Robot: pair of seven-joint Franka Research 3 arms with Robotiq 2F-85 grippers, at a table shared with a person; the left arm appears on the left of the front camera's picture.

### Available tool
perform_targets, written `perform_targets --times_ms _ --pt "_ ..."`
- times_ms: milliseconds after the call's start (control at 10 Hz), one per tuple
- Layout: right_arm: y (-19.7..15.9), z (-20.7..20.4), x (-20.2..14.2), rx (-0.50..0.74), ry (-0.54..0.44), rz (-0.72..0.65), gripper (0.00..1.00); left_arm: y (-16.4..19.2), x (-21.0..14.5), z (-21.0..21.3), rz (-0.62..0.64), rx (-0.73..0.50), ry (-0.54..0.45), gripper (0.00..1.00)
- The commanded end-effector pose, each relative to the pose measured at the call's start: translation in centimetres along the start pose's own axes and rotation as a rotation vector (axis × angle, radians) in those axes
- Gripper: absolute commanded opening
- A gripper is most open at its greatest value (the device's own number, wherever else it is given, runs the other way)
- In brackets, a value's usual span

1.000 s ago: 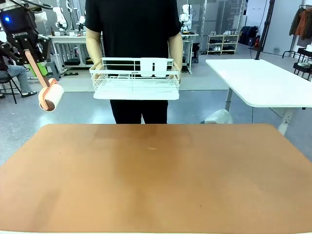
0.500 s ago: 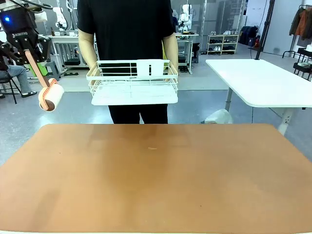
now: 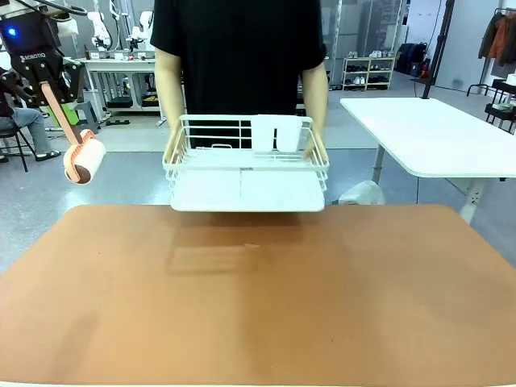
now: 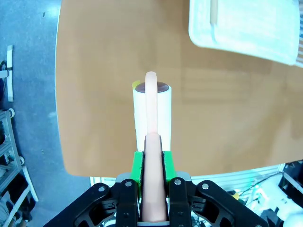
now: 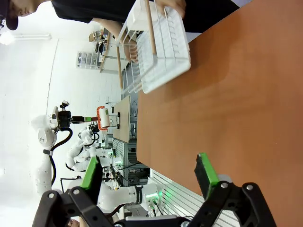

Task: Clean the table.
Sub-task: Place the Lint Roller down when the Dish drying rack is positioned in the middle of the table.

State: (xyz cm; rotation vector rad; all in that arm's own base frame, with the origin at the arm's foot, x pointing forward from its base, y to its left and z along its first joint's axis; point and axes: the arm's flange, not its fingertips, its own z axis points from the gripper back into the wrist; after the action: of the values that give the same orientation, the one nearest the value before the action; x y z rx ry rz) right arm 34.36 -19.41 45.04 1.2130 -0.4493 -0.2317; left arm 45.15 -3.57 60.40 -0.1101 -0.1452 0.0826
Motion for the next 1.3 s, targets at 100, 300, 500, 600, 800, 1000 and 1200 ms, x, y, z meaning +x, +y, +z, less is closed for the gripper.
perform_targets --times_ms 100,300,500,600,800,1000,1200 --pt "0.25 0.01 -0.42 0.013 -0.006 -0.006 1.0 0.11 -0.21 0.4 -0.004 0.0 -0.006 0.21" --pt "0.25 0.01 -0.42 0.013 -0.006 -0.006 1.0 0.11 -0.21 0.4 -0.004 0.0 -0.006 0.21" --pt "0.25 0.01 -0.42 0.013 -0.006 -0.006 1.0 0.11 -0.21 0.4 -0.004 0.0 -0.006 0.21" --pt "0.25 0.01 -0.42 0.013 -0.006 -0.006 1.0 0.11 -0.21 0.4 -0.004 0.0 -0.006 0.21" --pt "0.25 0.01 -0.42 0.013 -0.006 -0.006 1.0 0.11 -0.21 0.4 -0.004 0.0 -0.006 0.21" --pt "0.25 0.01 -0.42 0.013 -0.006 -0.006 1.0 0.11 -0.21 0.4 -0.004 0.0 -0.006 0.21" --pt "0.25 0.01 -0.42 0.013 -0.006 -0.006 1.0 0.11 -0.21 0.4 -0.004 0.0 -0.006 0.21"
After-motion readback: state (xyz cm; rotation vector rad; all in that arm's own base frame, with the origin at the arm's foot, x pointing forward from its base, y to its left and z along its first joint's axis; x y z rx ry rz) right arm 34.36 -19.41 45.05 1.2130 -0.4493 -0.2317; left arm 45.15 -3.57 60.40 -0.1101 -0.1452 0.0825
